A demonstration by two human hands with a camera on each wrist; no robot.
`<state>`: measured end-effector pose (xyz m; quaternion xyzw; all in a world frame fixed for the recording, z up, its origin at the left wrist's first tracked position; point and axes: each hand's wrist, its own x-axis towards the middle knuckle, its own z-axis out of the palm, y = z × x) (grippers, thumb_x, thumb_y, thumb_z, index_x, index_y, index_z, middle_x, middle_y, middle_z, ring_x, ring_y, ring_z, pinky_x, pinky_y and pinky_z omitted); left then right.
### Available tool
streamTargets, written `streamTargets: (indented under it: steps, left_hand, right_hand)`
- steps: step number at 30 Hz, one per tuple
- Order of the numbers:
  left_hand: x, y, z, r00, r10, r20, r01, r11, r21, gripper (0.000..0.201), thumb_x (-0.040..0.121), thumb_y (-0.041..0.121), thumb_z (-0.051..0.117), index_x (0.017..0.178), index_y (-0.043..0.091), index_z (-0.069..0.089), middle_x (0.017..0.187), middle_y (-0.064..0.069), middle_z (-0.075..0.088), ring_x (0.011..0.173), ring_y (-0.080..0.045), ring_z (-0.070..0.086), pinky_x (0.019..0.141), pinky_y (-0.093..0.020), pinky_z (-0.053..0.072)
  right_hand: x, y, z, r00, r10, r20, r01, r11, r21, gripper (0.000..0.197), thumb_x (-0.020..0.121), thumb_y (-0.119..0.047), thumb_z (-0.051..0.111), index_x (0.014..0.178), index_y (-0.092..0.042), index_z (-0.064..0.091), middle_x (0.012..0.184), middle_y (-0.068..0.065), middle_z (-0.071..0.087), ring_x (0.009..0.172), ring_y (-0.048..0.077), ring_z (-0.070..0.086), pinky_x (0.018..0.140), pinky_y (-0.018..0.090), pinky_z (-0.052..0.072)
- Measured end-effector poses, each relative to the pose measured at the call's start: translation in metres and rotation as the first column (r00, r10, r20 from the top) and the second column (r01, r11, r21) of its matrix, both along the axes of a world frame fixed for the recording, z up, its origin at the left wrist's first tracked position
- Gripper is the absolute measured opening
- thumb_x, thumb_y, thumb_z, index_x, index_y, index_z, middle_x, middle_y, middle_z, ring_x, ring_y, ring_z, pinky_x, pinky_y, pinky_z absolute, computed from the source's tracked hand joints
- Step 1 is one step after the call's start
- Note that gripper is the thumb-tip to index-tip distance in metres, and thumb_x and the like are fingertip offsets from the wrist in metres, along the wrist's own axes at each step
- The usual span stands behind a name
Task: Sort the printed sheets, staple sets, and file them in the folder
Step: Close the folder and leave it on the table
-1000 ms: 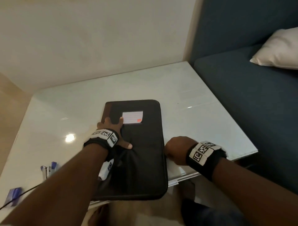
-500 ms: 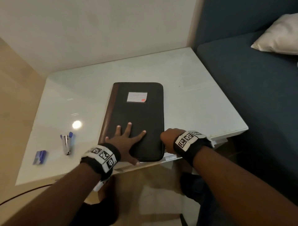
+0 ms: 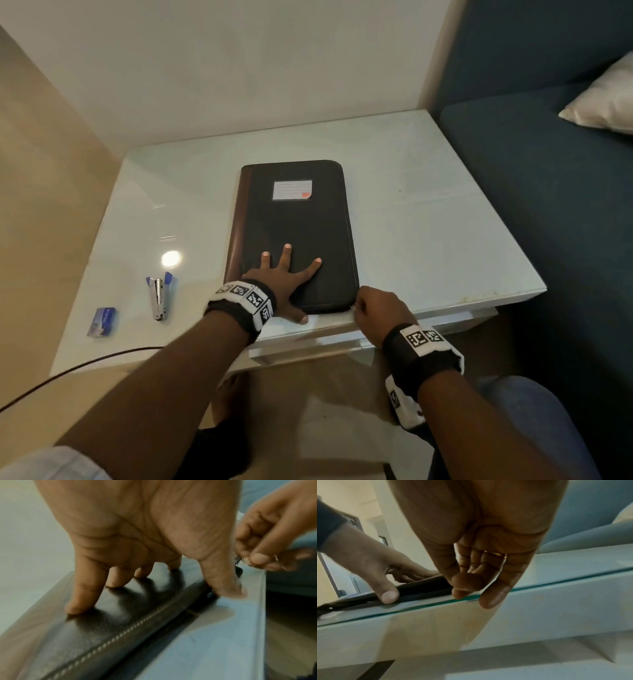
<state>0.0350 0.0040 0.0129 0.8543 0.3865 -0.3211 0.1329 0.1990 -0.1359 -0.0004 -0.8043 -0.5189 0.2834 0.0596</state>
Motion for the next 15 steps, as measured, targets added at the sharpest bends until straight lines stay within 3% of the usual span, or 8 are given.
streamTargets:
  steps: [3, 5, 8, 11, 15]
  left_hand:
    - [-0.003, 0.016, 0.016, 0.999, -0.036, -0.015, 0.034, 0.996, -0.082, 0.109, 0.073, 0.059, 0.07, 0.14, 0.058, -0.015, 0.158, -0.005, -0.021, 0.143, -0.048, -0.001, 0.113, -0.061, 0.021]
    - [-0.013, 0.03, 0.027, 0.998, -0.06, 0.014, 0.061, 0.993, -0.105, 0.098, 0.083, 0.034, 0.07, 0.146, 0.051, -0.004, 0.16, 0.001, -0.016, 0.145, -0.038, 0.013, 0.115, -0.05, 0.026]
    - [-0.031, 0.046, 0.031, 0.996, -0.053, 0.068, 0.06, 0.992, -0.108, 0.094, 0.085, 0.002, 0.06, 0.148, 0.048, 0.006, 0.159, 0.016, -0.008, 0.142, -0.024, 0.027, 0.113, -0.038, 0.033]
    - [-0.037, 0.051, 0.027, 0.993, -0.058, 0.1, 0.07, 0.99, -0.123, 0.095, 0.085, -0.005, 0.057, 0.148, 0.047, 0.008, 0.158, 0.02, -0.006, 0.144, -0.02, 0.024, 0.114, -0.035, 0.031]
    - [-0.036, 0.052, 0.024, 0.989, -0.127, 0.081, 0.137, 0.981, -0.133, 0.095, 0.087, -0.004, 0.056, 0.15, 0.043, 0.003, 0.159, 0.015, -0.012, 0.146, -0.019, 0.016, 0.115, -0.034, 0.029]
  right_hand:
    - [-0.021, 0.0, -0.002, 0.999, -0.039, -0.026, 0.04, 0.999, 0.007, 0.012, 0.093, -0.027, 0.047, 0.088, -0.019, 0.055, 0.088, 0.005, 0.065, 0.082, 0.026, 0.061, 0.076, 0.037, 0.054]
    - [-0.039, 0.002, -0.002, 0.998, -0.038, -0.048, 0.039, 0.999, 0.025, 0.012, 0.092, -0.026, 0.047, 0.091, -0.017, 0.055, 0.091, 0.008, 0.066, 0.086, 0.03, 0.063, 0.075, 0.036, 0.052]
    - [-0.068, 0.008, -0.003, 0.992, -0.051, -0.113, 0.057, 0.997, 0.047, 0.014, 0.093, -0.026, 0.044, 0.095, -0.015, 0.053, 0.096, 0.012, 0.066, 0.092, 0.033, 0.063, 0.076, 0.037, 0.051]
    - [-0.091, 0.017, -0.007, 0.985, -0.059, -0.163, 0.069, 0.996, 0.056, 0.013, 0.094, -0.025, 0.044, 0.099, -0.016, 0.051, 0.103, 0.012, 0.065, 0.1, 0.033, 0.062, 0.079, 0.038, 0.049]
    - [-0.116, 0.031, -0.006, 0.983, -0.025, -0.181, 0.033, 0.999, 0.04, 0.013, 0.092, -0.022, 0.046, 0.102, -0.016, 0.052, 0.108, 0.013, 0.065, 0.104, 0.035, 0.061, 0.083, 0.039, 0.05]
